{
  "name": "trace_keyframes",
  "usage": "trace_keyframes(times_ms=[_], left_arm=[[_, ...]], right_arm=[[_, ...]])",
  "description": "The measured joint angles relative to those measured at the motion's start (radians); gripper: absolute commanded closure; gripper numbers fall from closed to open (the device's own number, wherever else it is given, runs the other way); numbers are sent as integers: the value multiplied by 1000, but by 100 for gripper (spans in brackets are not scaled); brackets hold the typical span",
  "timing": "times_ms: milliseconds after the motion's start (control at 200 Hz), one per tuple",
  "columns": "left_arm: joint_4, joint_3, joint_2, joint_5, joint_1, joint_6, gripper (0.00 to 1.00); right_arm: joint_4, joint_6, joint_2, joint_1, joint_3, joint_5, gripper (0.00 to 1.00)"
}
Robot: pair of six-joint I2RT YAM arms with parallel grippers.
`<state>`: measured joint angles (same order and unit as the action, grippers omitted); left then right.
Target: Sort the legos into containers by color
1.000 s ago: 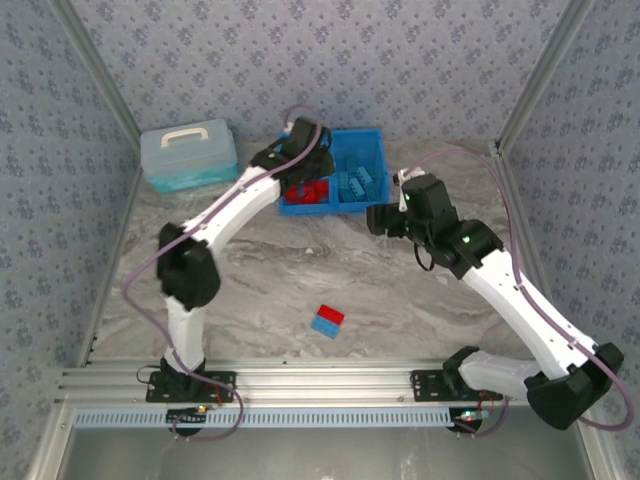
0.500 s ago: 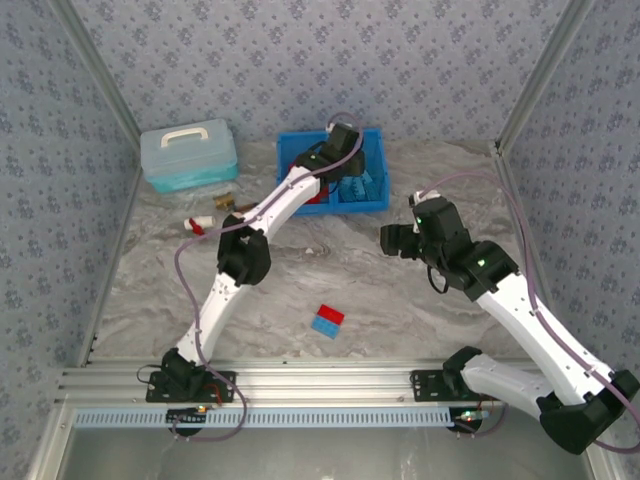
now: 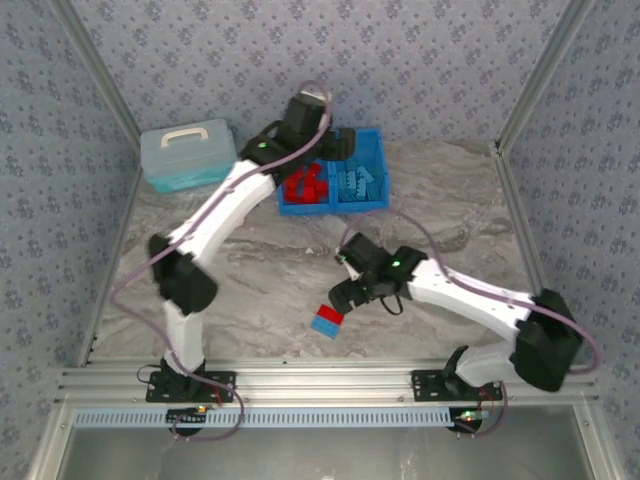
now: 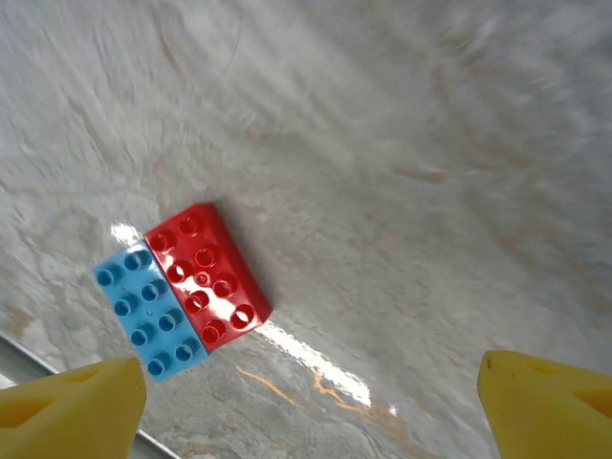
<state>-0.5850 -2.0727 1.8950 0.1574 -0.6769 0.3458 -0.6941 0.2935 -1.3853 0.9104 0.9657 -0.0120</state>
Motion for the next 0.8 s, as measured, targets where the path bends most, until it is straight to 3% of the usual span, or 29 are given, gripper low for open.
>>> trace_keyframes(times_ms=[150,205,270,315,510,710,804], left_arm=[[87,357,-328,18,9,-31,2],[100,467,-398,26,23,-26,2],[111,581,-447,31,52,-8,2],[110,648,-466,35,72,6,2],[90,823,-500,41,108,55,2],[97,840,-533,41,108,80,2],[103,840,-533,40,108,89,2]], right_arm=[[13,-56,-184,100,16,3,7],[14,-71,-234,124,35,2,16],[14,-85,-284,134,66,17,36],[16,-102,-296,135,86,15,44],[43,-109,-333,115,115,-8,51],[59,-74,-344,66,126,-37,39],[63,-38,-343,17,125,-63,21]])
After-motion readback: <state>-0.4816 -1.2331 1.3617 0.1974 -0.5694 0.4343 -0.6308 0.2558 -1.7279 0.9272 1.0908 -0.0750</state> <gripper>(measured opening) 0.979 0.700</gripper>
